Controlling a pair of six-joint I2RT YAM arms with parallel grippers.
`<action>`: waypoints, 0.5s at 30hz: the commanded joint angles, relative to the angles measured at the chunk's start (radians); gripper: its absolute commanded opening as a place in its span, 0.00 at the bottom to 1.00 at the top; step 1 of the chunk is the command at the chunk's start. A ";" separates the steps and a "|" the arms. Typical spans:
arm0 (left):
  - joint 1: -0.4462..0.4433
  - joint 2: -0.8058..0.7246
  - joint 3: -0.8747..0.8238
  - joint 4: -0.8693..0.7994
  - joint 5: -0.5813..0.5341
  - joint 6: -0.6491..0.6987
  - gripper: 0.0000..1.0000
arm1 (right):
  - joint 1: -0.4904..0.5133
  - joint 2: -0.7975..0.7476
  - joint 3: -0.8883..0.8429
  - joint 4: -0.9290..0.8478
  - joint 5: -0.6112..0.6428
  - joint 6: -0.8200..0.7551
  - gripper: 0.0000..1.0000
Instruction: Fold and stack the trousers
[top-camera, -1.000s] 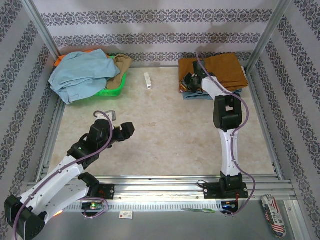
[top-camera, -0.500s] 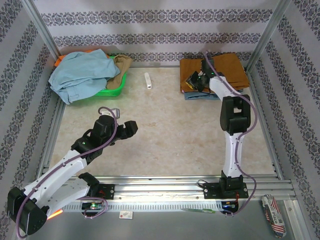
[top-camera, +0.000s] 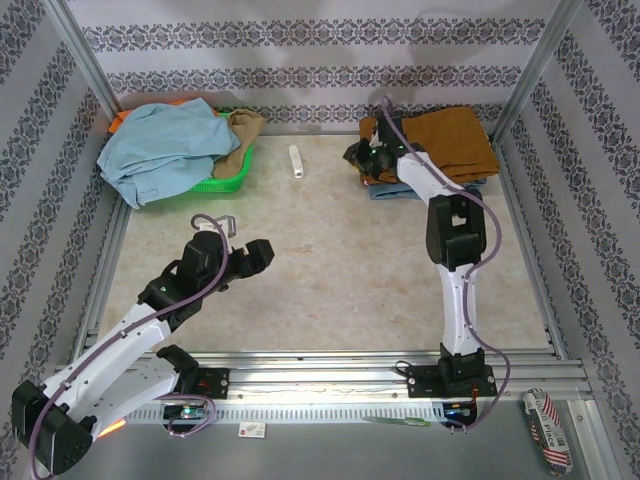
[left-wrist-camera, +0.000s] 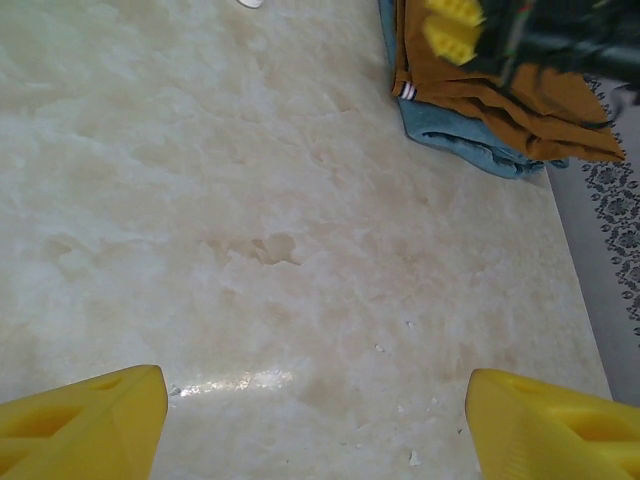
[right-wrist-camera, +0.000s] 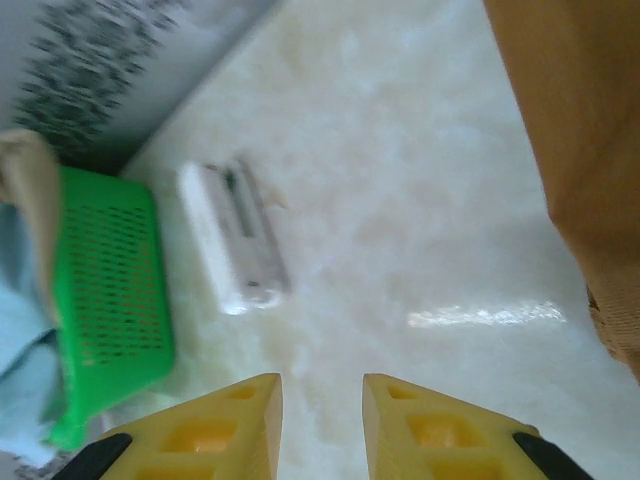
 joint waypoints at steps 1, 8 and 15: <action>0.013 -0.039 -0.004 -0.011 -0.017 -0.013 0.79 | -0.007 0.011 -0.002 -0.017 0.004 0.014 0.28; 0.011 -0.052 0.005 -0.046 -0.026 -0.008 0.79 | -0.079 0.102 0.113 -0.107 -0.001 0.003 0.31; 0.013 -0.028 0.040 -0.050 -0.021 0.005 0.79 | -0.143 0.389 0.604 -0.538 0.033 -0.080 0.30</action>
